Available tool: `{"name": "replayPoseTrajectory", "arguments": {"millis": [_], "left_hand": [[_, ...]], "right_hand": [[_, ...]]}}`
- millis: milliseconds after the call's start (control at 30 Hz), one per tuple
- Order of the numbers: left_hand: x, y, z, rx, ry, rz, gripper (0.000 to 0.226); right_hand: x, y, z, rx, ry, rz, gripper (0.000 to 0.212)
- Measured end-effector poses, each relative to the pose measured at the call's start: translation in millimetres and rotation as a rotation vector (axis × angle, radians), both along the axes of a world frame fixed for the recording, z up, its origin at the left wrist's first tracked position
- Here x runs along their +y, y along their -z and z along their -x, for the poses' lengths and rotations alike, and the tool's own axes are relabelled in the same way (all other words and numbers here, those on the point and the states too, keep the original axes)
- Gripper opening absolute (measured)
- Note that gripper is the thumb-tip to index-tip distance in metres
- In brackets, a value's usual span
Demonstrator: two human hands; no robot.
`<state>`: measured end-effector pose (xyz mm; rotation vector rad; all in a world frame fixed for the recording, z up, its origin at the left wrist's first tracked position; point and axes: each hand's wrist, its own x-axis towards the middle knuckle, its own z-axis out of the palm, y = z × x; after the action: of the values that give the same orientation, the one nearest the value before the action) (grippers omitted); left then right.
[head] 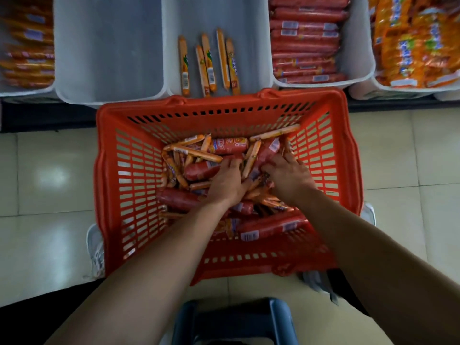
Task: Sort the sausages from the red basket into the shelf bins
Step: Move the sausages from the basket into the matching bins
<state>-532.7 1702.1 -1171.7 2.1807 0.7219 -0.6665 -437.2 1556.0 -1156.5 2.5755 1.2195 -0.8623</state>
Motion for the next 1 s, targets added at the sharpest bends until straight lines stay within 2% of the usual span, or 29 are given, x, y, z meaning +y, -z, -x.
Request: {"name": "replayPoseTrajectory", "arguments": {"millis": [133,300,400,467,533,733,800,900,1000], "left_hand": [[2.6,0.1,2.7,0.007,-0.043,0.048,0.062],[7.6,-0.8,5.1,0.075,-0.124,0.129,0.049],[11.8,-1.4,6.3,0.091,-0.088,0.119,0.048],[13.1,-2.3,6.4,0.083,-0.04,0.128,0.052],[13.8,-2.1,6.6,0.076,0.002,0.14,0.052],[23.2,-6.1,12.7,0.087,-0.03,0.188,0.038],[24.8,-7.8,19.2,0.081,-0.041,0.208,0.038],[25.5,-10.3,26.5,0.068,-0.087,0.226,0.044],[26.1,-10.9,29.2,0.064,-0.118,0.233,0.048]], "right_hand": [[-1.3,3.9,-1.7,0.035,-0.051,0.009,0.063],[-1.3,3.1,4.1,0.049,-0.145,0.127,0.062],[0.3,-4.4,4.8,0.062,-0.14,0.15,0.063],[1.6,-8.6,5.0,0.073,-0.131,0.122,0.056],[1.4,-11.2,6.4,0.158,-0.069,0.107,0.055],[-4.8,-8.8,-2.1,0.422,0.065,0.182,0.085],[-6.0,-7.2,-2.0,0.413,0.067,0.178,0.085],[-6.8,-0.5,5.8,0.364,0.052,0.164,0.072],[-7.6,3.6,10.4,0.242,-0.04,0.165,0.07]]}}
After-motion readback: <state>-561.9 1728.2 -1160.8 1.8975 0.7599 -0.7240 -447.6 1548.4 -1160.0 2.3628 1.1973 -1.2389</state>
